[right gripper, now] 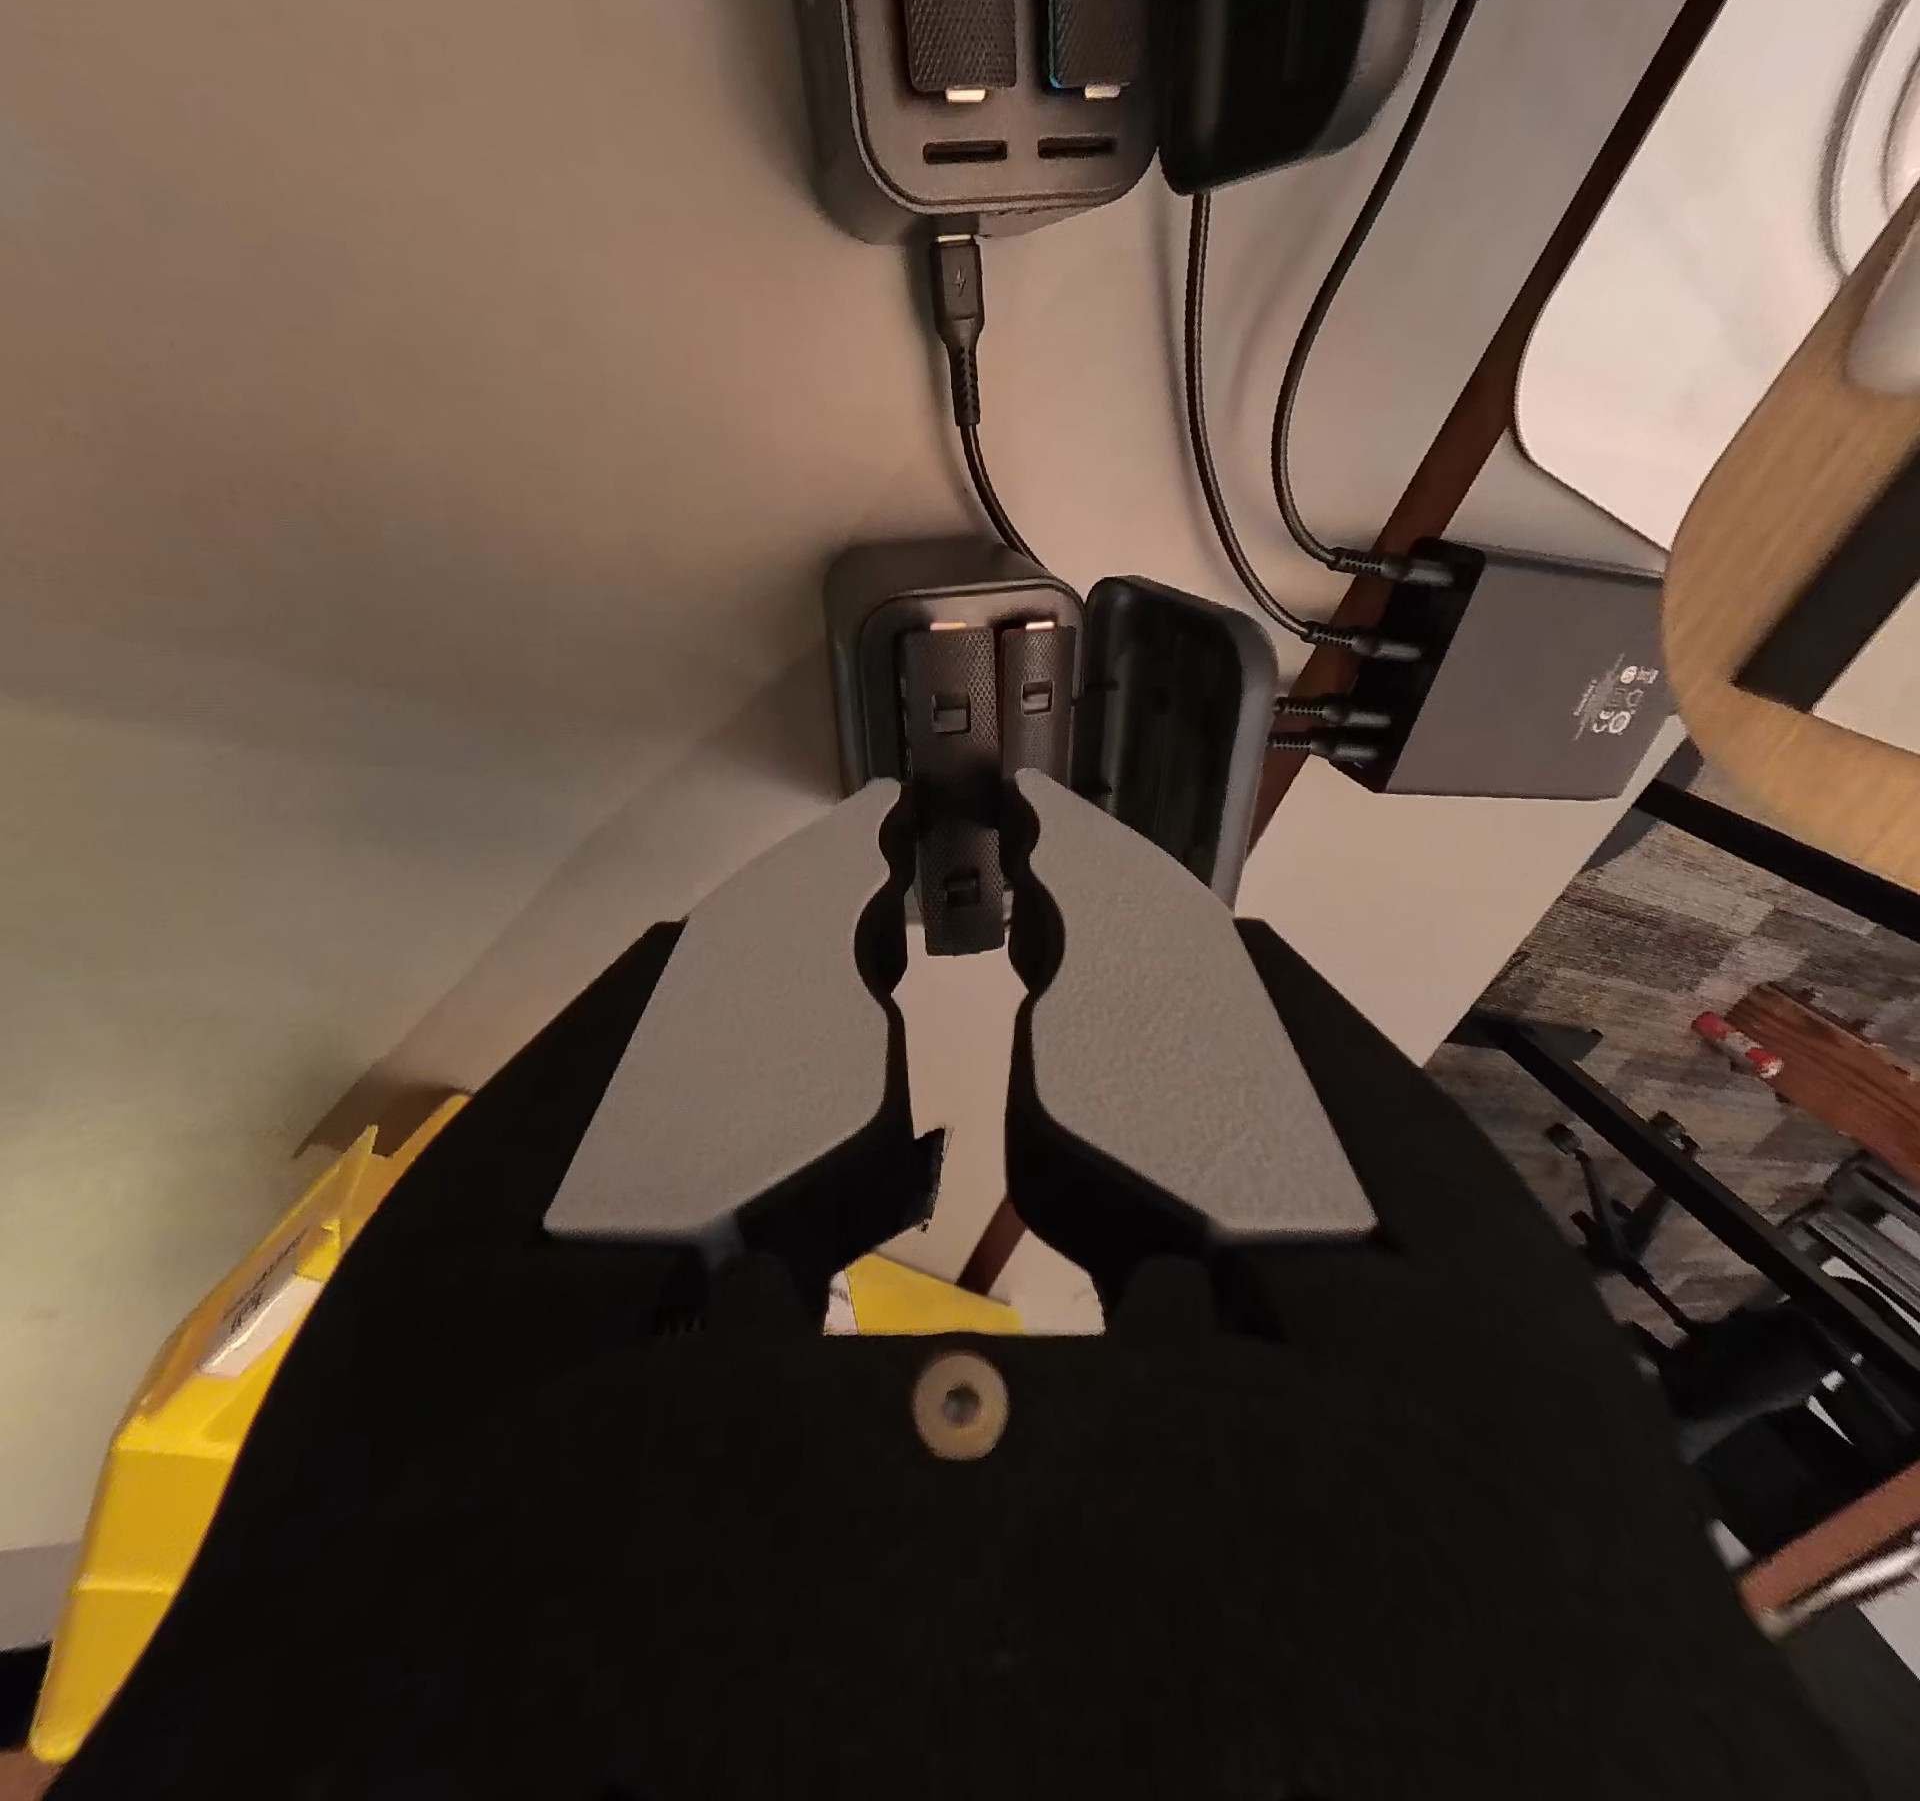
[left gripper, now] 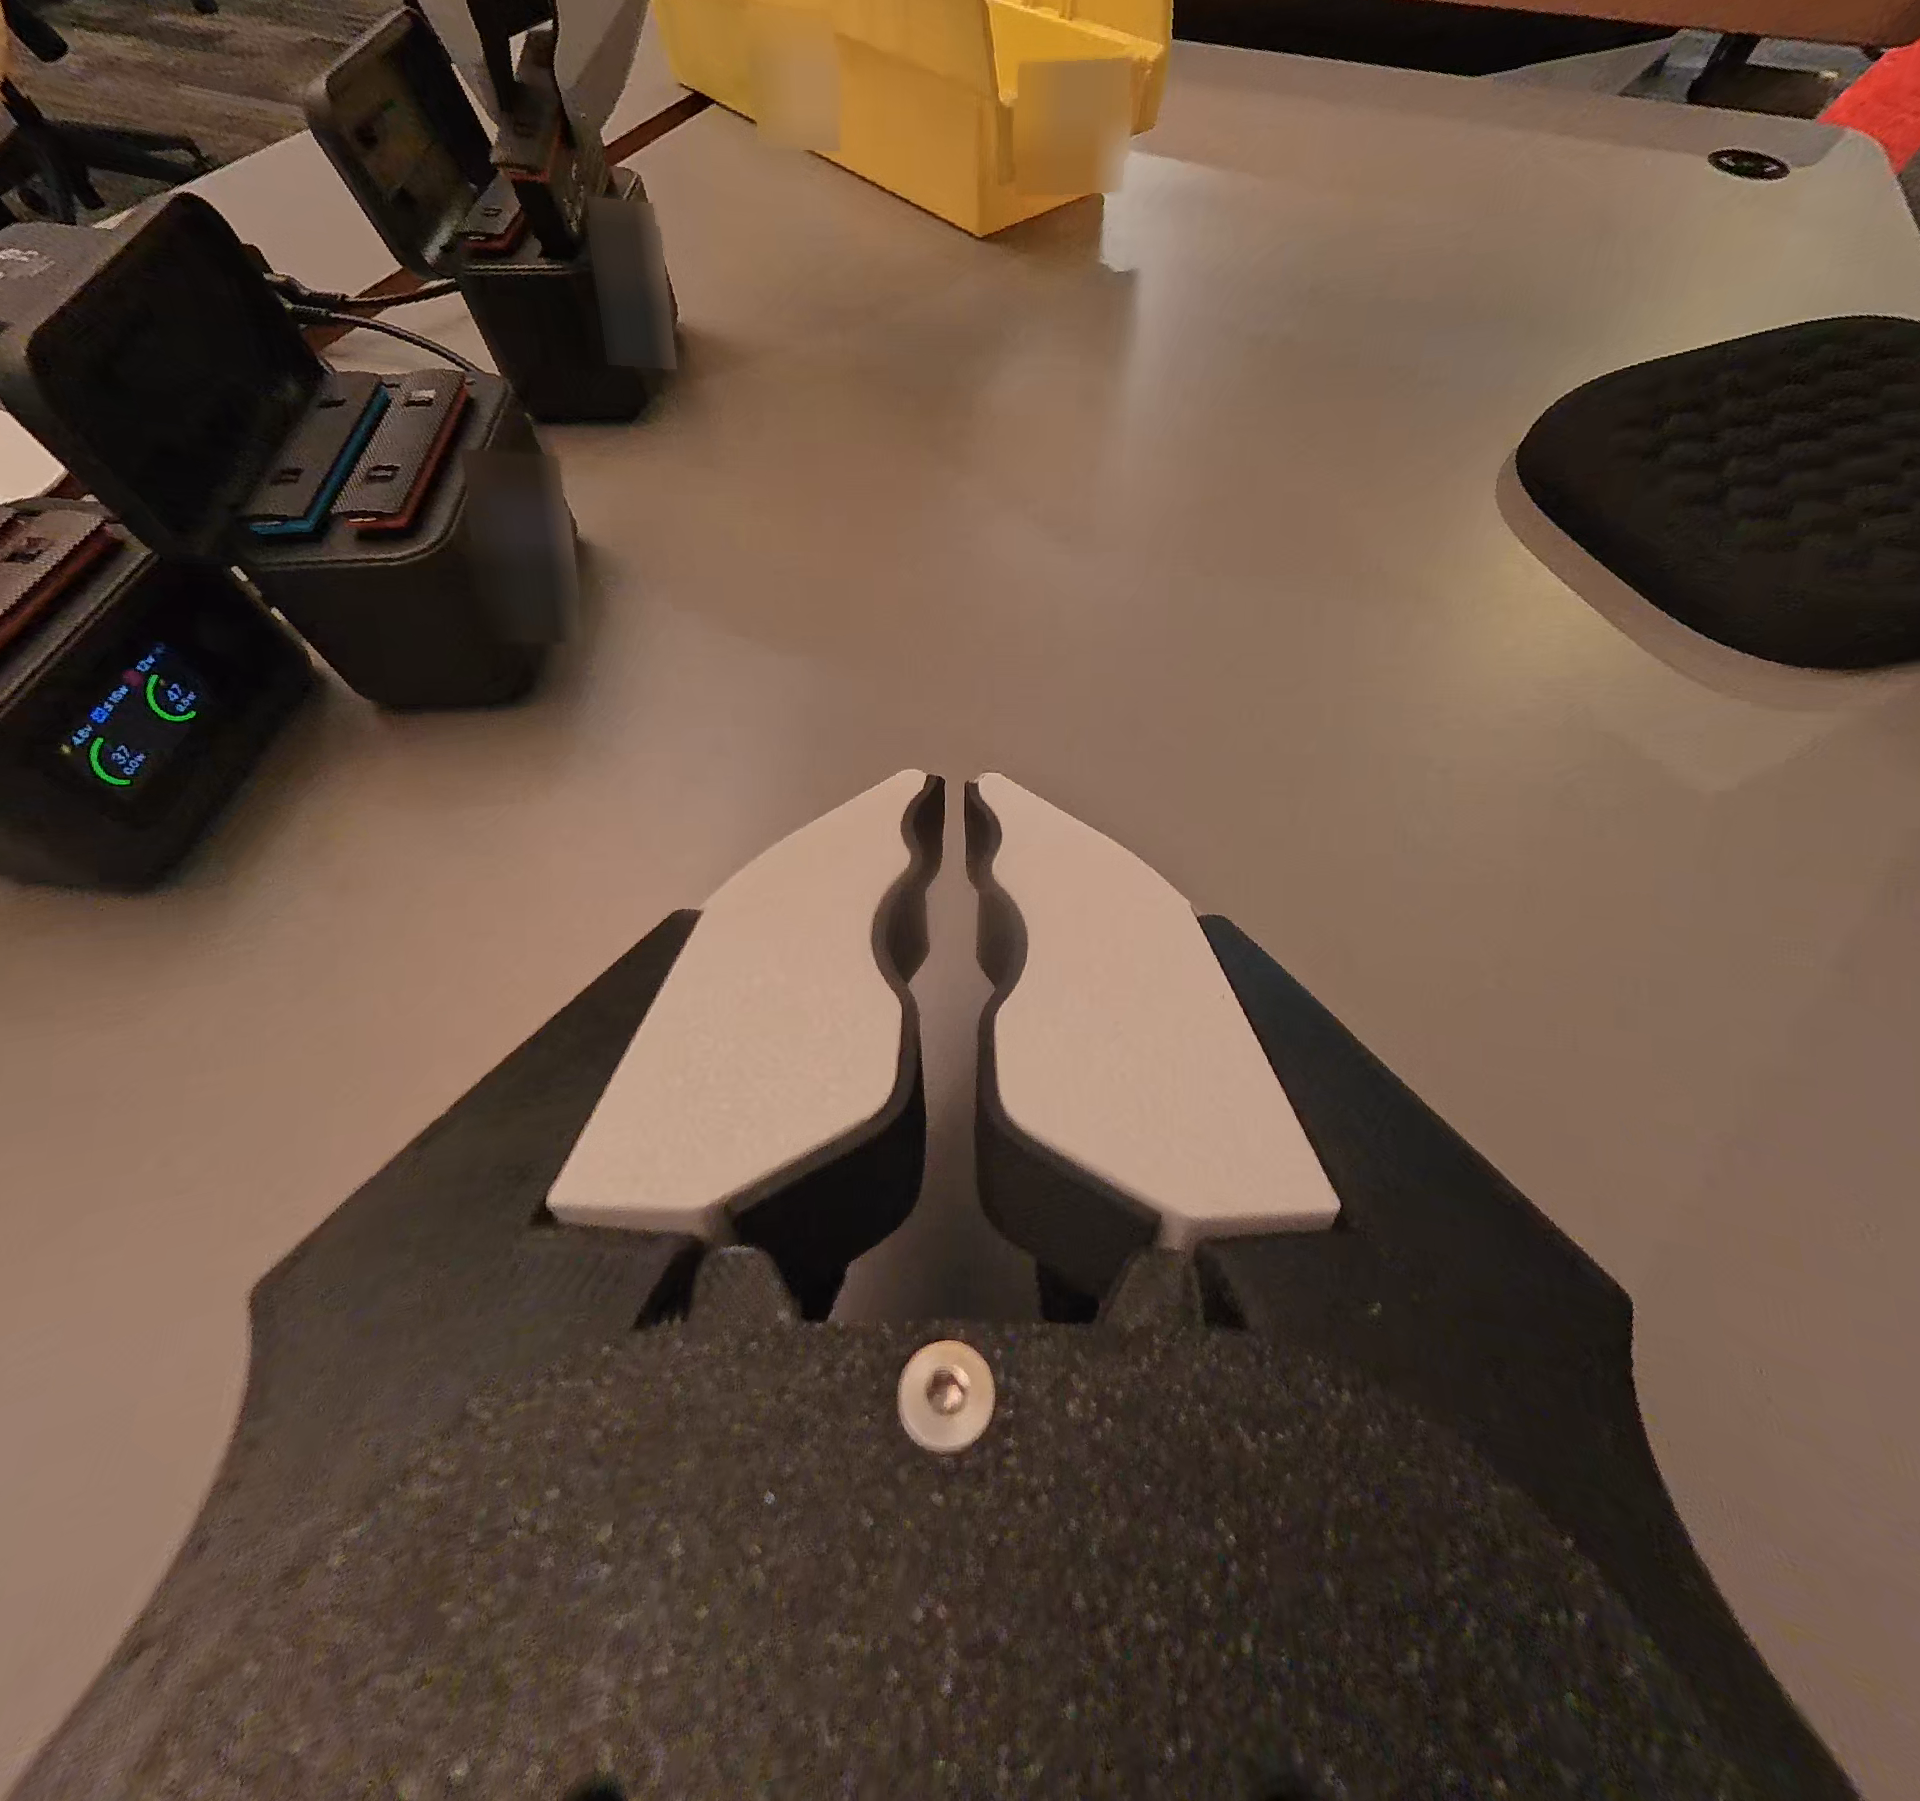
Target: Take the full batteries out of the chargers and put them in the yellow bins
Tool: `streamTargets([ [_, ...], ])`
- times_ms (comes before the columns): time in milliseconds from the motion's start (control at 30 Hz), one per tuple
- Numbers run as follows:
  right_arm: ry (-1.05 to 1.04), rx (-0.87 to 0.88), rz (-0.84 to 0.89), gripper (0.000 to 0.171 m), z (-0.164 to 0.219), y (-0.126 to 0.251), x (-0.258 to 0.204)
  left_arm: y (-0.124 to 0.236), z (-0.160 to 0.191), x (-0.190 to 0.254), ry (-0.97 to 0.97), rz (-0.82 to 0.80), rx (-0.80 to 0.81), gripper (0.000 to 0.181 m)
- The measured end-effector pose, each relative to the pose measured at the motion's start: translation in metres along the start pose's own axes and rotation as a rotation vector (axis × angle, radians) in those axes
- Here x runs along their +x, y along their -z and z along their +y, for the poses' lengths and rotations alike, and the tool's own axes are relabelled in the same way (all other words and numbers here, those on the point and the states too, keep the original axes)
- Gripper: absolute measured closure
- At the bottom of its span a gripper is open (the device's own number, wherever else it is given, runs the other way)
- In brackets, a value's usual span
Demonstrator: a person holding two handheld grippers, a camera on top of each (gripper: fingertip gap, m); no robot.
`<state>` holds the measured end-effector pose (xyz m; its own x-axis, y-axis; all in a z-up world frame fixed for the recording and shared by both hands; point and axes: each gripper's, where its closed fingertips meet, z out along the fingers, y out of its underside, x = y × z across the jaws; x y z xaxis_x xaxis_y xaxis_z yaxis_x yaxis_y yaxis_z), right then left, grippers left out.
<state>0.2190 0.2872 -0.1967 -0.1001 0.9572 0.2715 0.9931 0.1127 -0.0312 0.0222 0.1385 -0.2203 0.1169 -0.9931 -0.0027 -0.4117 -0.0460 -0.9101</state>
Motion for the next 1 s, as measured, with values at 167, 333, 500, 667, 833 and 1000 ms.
streamTargets([
  [167, -0.038, 0.056, -0.014, 0.157, -0.002, -0.001, -0.001, -0.001, 0.001, 0.0, 0.001, 0.006, -0.006, 0.178],
  [333, -0.076, 0.085, -0.016, 0.156, 0.006, -0.008, -0.002, -0.001, 0.002, 0.0, 0.004, 0.008, -0.009, 0.178],
  [500, -0.09, 0.075, -0.012, 0.156, 0.009, -0.011, -0.001, -0.002, 0.002, 0.0, 0.008, 0.011, -0.012, 0.178],
  [667, -0.063, 0.036, -0.016, 0.156, 0.01, -0.011, -0.001, -0.002, 0.003, 0.0, 0.008, 0.012, -0.015, 0.178],
  [833, 0.001, -0.07, -0.054, 0.157, 0.013, -0.01, -0.004, -0.002, 0.003, 0.0, 0.007, 0.015, -0.019, 0.178],
  [1000, 0.041, -0.148, -0.075, 0.157, 0.015, -0.009, -0.004, -0.003, 0.003, 0.001, 0.004, 0.017, -0.02, 0.178],
])
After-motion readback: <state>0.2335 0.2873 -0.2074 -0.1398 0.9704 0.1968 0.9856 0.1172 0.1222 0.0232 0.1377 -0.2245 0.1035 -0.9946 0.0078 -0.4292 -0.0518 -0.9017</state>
